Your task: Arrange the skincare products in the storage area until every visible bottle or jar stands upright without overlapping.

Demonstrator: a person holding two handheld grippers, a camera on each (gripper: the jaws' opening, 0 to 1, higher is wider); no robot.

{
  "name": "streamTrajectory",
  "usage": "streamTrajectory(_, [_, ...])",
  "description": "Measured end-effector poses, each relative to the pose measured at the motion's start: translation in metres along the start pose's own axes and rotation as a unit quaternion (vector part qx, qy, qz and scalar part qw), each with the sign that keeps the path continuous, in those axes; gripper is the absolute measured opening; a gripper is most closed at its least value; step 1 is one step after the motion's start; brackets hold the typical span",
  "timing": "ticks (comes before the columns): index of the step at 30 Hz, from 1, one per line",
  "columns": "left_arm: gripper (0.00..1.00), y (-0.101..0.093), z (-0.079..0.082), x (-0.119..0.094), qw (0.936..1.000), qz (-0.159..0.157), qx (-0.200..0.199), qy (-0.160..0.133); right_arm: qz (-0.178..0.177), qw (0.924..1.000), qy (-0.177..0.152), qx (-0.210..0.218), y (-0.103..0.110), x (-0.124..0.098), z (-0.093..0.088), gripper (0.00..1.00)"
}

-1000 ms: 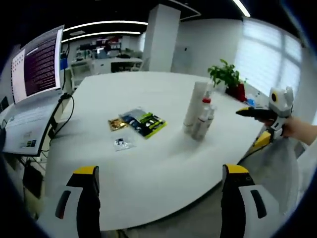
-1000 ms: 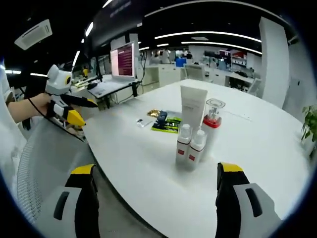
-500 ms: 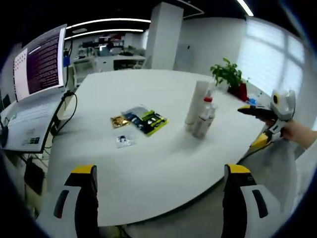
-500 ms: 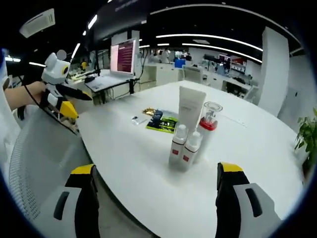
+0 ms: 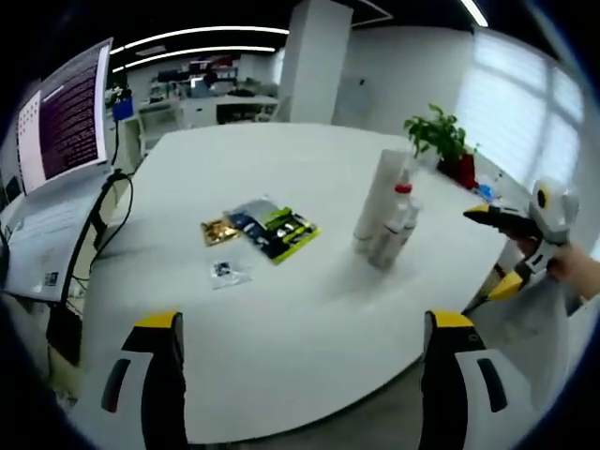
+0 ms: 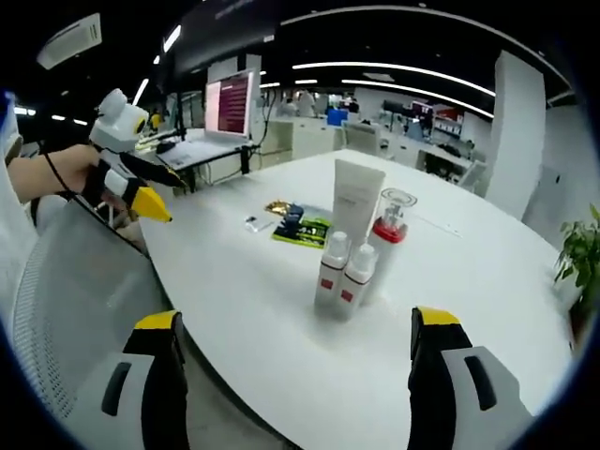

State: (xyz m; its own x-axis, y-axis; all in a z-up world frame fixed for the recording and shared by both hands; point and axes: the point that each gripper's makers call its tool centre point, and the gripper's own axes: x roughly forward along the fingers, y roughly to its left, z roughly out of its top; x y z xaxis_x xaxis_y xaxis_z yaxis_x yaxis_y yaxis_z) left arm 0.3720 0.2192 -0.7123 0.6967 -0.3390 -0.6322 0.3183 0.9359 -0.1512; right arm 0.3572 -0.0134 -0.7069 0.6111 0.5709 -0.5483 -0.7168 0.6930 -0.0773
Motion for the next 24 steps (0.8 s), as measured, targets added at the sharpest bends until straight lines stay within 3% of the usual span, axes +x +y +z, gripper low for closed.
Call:
streamTrajectory(12, [0.99, -0.002, 0.017, 0.044, 0.9995, 0.003, -0.018, 0.024, -0.012, 0.9999, 0.000, 0.007, -0.004, -0.001, 0.000, 0.99])
streamTrajectory(24, [0.99, 0.015, 0.039, 0.098, 0.9974, 0.055, -0.038, 0.028, -0.018, 0.9997, 0.010, 0.013, -0.009, 0.000, -0.003, 0.99])
